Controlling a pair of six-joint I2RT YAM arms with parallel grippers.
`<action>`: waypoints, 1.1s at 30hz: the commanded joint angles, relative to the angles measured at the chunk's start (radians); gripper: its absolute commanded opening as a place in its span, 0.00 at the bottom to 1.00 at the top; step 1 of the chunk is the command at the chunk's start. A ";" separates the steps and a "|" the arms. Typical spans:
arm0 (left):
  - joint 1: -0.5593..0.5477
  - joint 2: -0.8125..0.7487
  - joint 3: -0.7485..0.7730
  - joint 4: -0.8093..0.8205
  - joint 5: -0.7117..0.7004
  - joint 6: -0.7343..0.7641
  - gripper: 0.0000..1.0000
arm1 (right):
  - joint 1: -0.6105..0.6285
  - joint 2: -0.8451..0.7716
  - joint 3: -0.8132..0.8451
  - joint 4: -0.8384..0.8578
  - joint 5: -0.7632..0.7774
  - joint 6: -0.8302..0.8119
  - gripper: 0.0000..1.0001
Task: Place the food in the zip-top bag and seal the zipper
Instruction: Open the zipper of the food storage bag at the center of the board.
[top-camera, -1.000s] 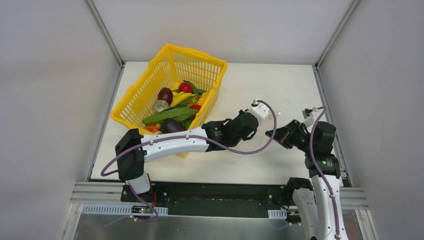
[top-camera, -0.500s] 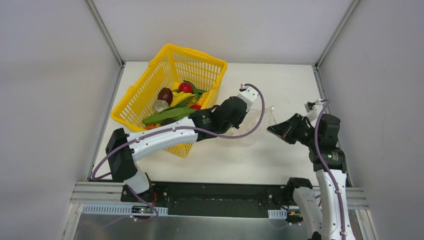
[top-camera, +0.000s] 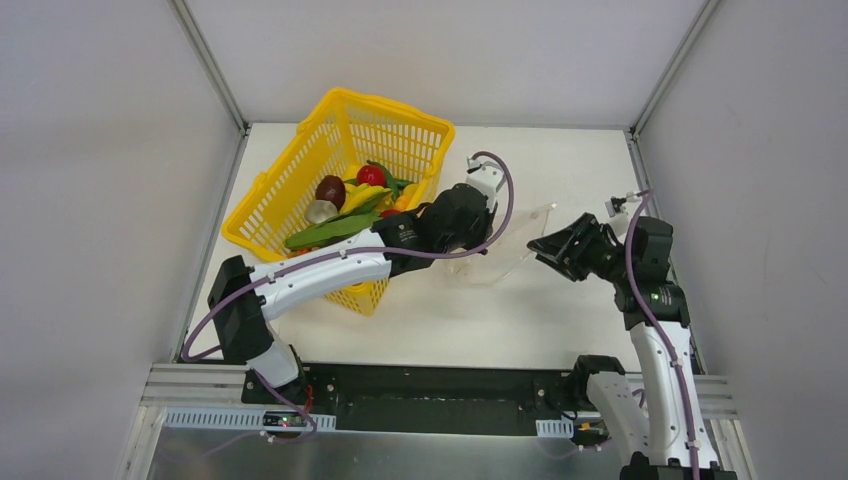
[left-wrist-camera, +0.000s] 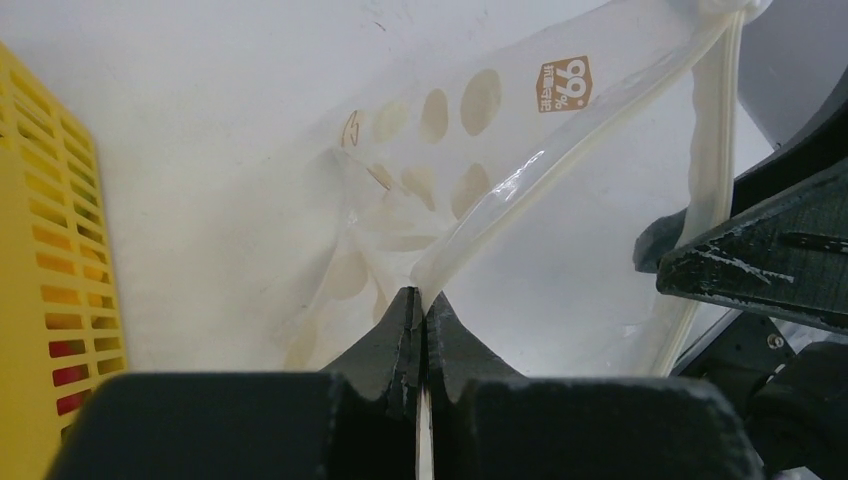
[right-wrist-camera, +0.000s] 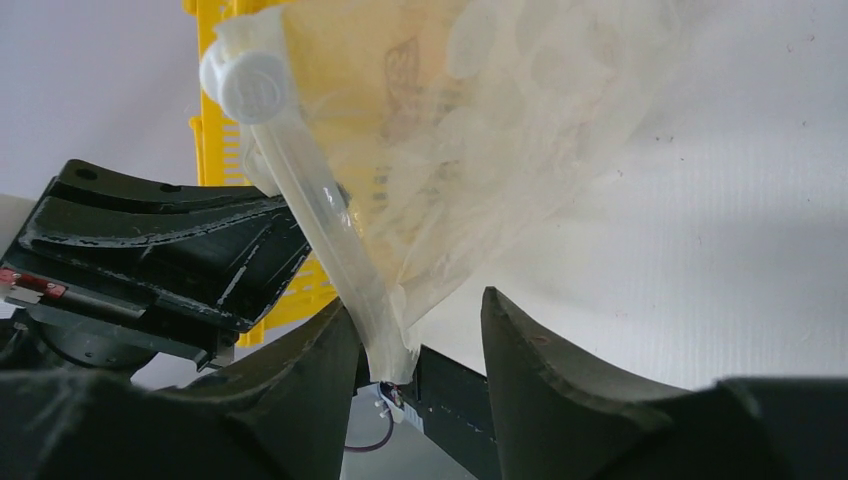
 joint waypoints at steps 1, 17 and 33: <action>0.008 -0.053 0.018 0.050 -0.015 -0.080 0.00 | 0.025 0.018 0.081 -0.015 0.065 -0.008 0.50; 0.032 -0.040 0.042 0.009 -0.092 -0.152 0.00 | 0.502 0.096 0.132 -0.031 0.633 0.113 0.19; 0.228 0.084 0.340 -0.278 0.372 -0.099 0.71 | 0.490 0.489 0.477 -0.148 0.652 0.112 0.00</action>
